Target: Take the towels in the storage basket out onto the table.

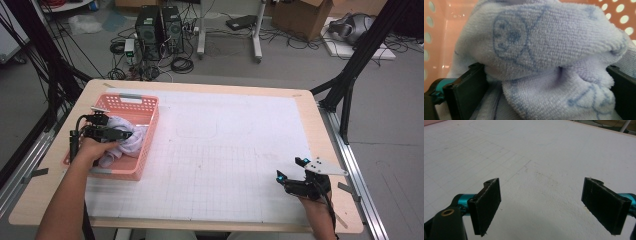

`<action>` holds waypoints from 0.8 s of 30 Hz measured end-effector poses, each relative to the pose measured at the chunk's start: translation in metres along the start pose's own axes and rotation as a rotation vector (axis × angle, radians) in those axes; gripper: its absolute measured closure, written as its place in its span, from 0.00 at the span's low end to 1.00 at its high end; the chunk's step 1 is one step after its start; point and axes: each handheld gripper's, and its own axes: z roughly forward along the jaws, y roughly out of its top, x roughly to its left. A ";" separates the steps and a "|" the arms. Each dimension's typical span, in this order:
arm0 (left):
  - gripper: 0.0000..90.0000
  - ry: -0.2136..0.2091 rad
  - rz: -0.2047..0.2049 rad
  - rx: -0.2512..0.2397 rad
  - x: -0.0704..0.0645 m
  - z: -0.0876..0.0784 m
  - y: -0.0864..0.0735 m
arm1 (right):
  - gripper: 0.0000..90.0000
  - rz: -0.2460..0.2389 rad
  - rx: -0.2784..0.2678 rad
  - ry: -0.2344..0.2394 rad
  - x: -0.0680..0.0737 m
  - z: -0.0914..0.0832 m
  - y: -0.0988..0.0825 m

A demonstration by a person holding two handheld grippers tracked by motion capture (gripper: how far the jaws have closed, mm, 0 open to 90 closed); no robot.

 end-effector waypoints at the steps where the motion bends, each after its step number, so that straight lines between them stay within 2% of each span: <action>1: 0.02 0.009 0.005 0.000 0.000 0.002 0.000 | 0.16 0.002 0.000 0.000 0.000 0.000 0.000; 5: 0.02 0.057 0.030 -0.006 -0.006 0.006 -0.001 | 0.16 -0.004 0.001 0.004 0.001 0.000 0.000; 11: 0.04 0.051 0.033 -0.016 -0.004 0.006 0.000 | 0.16 0.004 0.000 0.004 0.000 0.000 0.000; 17: 0.28 0.042 0.029 -0.043 -0.004 0.001 0.001 | 0.16 0.001 0.001 0.007 0.001 0.001 0.001; 19: 0.33 0.036 0.017 -0.045 -0.003 -0.002 0.002 | 0.16 -0.002 0.000 0.005 0.000 0.001 0.001; 21: 0.40 0.026 -0.003 -0.061 -0.002 -0.006 0.003 | 0.16 0.006 0.003 0.001 -0.001 0.000 0.000; 24: 0.48 0.006 -0.010 -0.092 0.000 -0.014 0.002 | 0.16 0.015 0.002 -0.002 -0.002 -0.001 0.000</action>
